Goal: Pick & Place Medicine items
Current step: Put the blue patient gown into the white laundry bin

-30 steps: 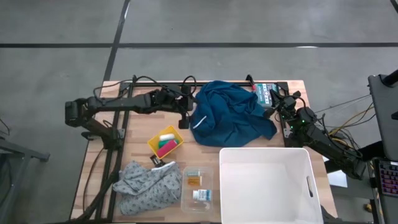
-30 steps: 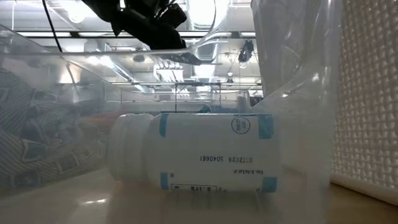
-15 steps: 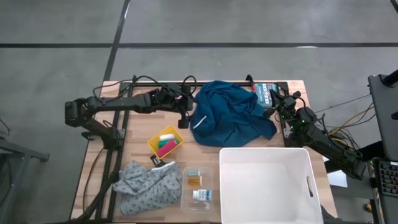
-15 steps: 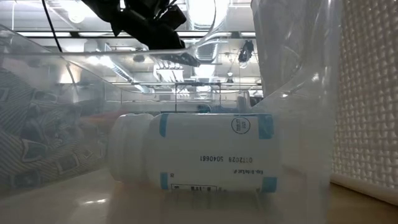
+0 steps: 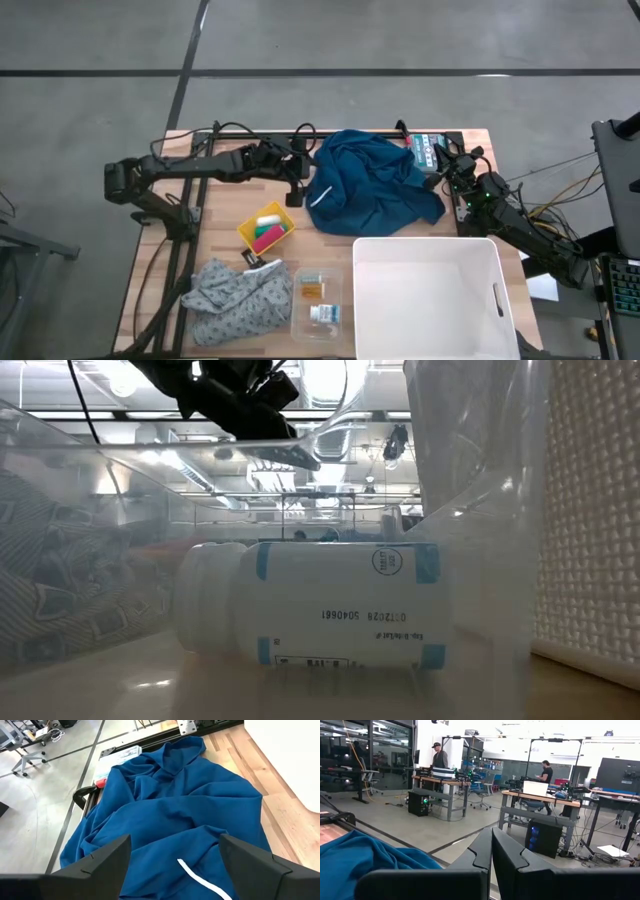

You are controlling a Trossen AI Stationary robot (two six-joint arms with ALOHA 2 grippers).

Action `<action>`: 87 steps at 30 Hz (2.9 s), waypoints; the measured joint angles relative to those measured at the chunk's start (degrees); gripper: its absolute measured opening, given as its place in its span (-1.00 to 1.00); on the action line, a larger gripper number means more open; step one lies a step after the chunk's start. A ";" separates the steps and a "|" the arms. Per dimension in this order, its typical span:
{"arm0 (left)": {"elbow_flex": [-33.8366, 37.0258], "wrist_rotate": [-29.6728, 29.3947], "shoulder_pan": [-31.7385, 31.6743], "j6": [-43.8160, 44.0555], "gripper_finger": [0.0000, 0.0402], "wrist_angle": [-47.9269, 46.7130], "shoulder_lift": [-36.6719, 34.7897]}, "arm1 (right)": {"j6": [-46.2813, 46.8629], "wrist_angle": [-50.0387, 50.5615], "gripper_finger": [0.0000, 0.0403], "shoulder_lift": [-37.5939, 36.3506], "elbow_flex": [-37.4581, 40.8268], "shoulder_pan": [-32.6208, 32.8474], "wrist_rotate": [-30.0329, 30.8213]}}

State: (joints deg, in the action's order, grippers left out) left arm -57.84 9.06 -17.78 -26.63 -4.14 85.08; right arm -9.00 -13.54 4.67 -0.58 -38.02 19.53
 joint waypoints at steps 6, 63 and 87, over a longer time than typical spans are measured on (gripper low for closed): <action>-0.01 -1.83 -0.74 3.18 0.55 0.19 0.00 | 0.00 0.00 -0.96 -0.01 0.00 -0.02 0.00; -0.34 2.36 -0.63 -2.60 0.97 1.79 0.00 | 0.00 0.00 -0.96 0.00 0.00 -0.02 0.02; -6.49 1.46 -1.34 -3.46 0.84 3.80 10.24 | 0.00 0.02 -0.96 -0.04 0.00 -0.02 0.02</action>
State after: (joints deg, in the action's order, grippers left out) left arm -64.33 10.52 -19.12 -30.09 -0.34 95.32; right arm -8.99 -13.52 4.62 -0.58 -38.04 19.55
